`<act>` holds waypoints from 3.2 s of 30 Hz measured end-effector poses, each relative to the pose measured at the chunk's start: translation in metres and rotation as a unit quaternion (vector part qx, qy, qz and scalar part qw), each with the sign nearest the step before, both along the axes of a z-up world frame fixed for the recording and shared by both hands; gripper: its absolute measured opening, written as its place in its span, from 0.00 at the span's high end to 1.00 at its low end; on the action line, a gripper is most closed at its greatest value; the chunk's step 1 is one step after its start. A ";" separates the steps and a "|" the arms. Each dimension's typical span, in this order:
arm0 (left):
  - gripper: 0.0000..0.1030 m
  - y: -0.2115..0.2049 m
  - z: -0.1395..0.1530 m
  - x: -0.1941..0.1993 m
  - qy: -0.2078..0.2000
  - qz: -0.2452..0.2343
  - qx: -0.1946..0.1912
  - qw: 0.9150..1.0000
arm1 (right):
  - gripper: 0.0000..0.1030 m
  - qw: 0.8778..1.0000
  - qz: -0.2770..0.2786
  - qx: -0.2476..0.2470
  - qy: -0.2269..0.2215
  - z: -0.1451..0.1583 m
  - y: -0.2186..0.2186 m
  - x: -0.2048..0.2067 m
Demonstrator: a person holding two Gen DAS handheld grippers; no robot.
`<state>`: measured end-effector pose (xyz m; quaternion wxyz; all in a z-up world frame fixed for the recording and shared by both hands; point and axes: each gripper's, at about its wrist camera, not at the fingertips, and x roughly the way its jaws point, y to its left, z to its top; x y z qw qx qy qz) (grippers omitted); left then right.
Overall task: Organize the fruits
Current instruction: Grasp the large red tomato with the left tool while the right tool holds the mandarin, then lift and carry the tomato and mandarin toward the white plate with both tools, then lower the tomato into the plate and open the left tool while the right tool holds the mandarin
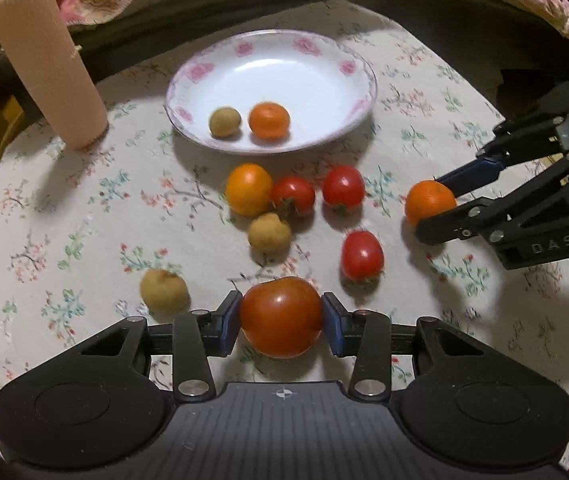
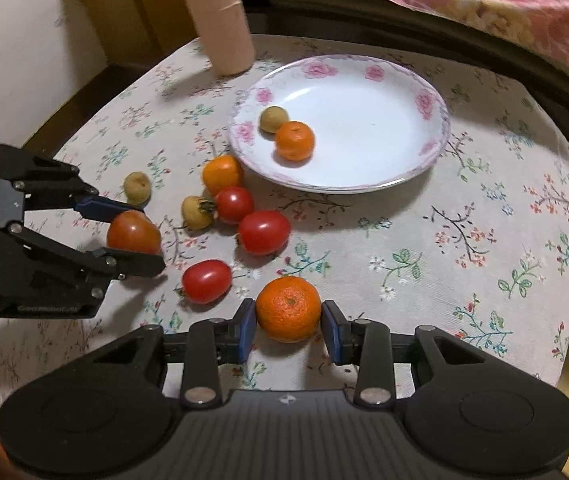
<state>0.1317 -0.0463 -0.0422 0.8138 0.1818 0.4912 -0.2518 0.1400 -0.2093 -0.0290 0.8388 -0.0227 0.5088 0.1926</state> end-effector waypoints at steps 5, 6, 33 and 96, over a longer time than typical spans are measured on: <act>0.49 0.002 -0.007 -0.003 0.002 -0.003 0.008 1.000 | 0.64 1.000 0.018 -0.020 0.003 -0.009 0.007 -0.002; 0.49 0.002 -0.008 -0.003 0.004 -0.002 0.007 1.000 | 0.64 1.000 0.018 -0.019 0.003 -0.009 0.007 -0.002; 0.41 0.005 -0.010 0.000 0.019 0.024 -0.010 0.999 | 0.60 1.000 0.018 -0.014 0.006 -0.009 0.003 -0.001; 0.52 -0.038 0.042 0.078 -0.065 0.083 -0.042 0.993 | 0.65 0.992 -0.096 0.016 -0.081 0.036 -0.010 0.060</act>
